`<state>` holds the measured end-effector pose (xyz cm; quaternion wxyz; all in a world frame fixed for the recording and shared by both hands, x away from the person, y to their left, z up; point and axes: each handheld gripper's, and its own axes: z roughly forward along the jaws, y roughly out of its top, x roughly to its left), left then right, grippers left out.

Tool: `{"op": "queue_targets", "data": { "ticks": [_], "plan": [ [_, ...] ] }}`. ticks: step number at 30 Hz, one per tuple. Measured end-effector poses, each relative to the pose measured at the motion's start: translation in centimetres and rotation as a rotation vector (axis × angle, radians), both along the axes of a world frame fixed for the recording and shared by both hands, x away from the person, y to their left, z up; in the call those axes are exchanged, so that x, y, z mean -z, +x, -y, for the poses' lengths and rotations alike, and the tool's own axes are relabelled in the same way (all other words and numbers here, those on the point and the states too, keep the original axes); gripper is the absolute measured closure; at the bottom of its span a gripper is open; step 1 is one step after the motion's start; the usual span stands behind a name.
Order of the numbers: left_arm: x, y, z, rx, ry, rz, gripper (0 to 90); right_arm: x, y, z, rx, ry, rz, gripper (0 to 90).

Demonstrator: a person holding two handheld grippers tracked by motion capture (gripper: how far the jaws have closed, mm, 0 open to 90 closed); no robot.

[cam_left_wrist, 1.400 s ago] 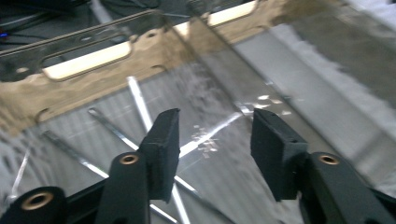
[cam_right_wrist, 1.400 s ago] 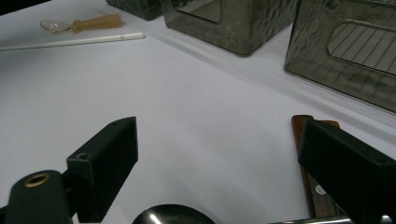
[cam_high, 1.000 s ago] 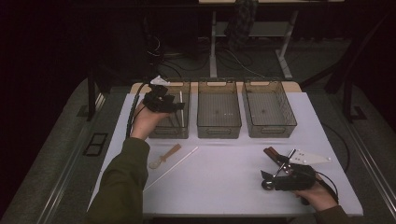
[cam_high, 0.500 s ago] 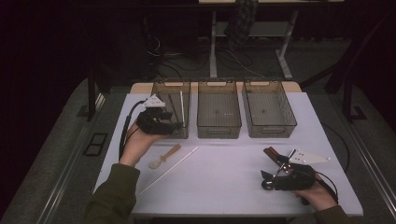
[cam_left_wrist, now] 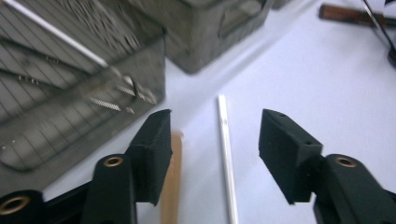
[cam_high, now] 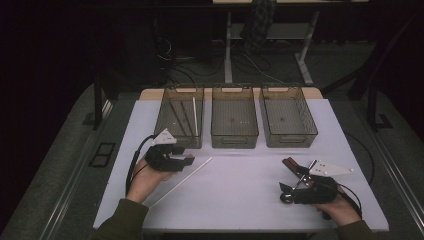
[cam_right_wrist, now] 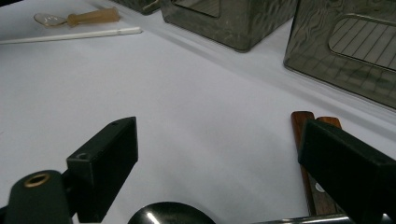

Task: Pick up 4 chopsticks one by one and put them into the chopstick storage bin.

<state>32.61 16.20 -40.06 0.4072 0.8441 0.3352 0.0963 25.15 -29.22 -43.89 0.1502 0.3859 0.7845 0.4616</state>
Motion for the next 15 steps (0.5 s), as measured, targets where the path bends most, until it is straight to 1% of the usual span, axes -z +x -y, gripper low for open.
{"op": "queue_targets", "data": {
  "ticks": [3, 7, 11, 14, 15],
  "plan": [
    [0.8, -0.7, -0.2, 0.0, -0.002, -0.018, 51.7, 0.0, 0.0, 0.0, 0.001, -0.001, 0.002, 11.5],
    [1.6, -1.8, -0.6, 0.007, 0.027, -0.023, 59.7, 0.0, -0.1, 0.0, 0.003, -0.008, 0.004, 11.5],
    [2.2, -2.7, -0.8, 0.007, 0.041, -0.032, 66.3, -0.1, -0.1, 0.0, 0.002, -0.012, 0.009, 11.5],
    [2.4, -2.9, -0.8, 0.009, 0.056, -0.031, 70.3, -0.1, -0.1, 0.0, 0.002, -0.014, 0.01, 11.5],
    [2.5, -2.9, -0.8, 0.01, 0.058, -0.038, 71.1, -0.1, -0.1, 0.0, 0.003, -0.016, 0.01, 11.6]
  ]
}}
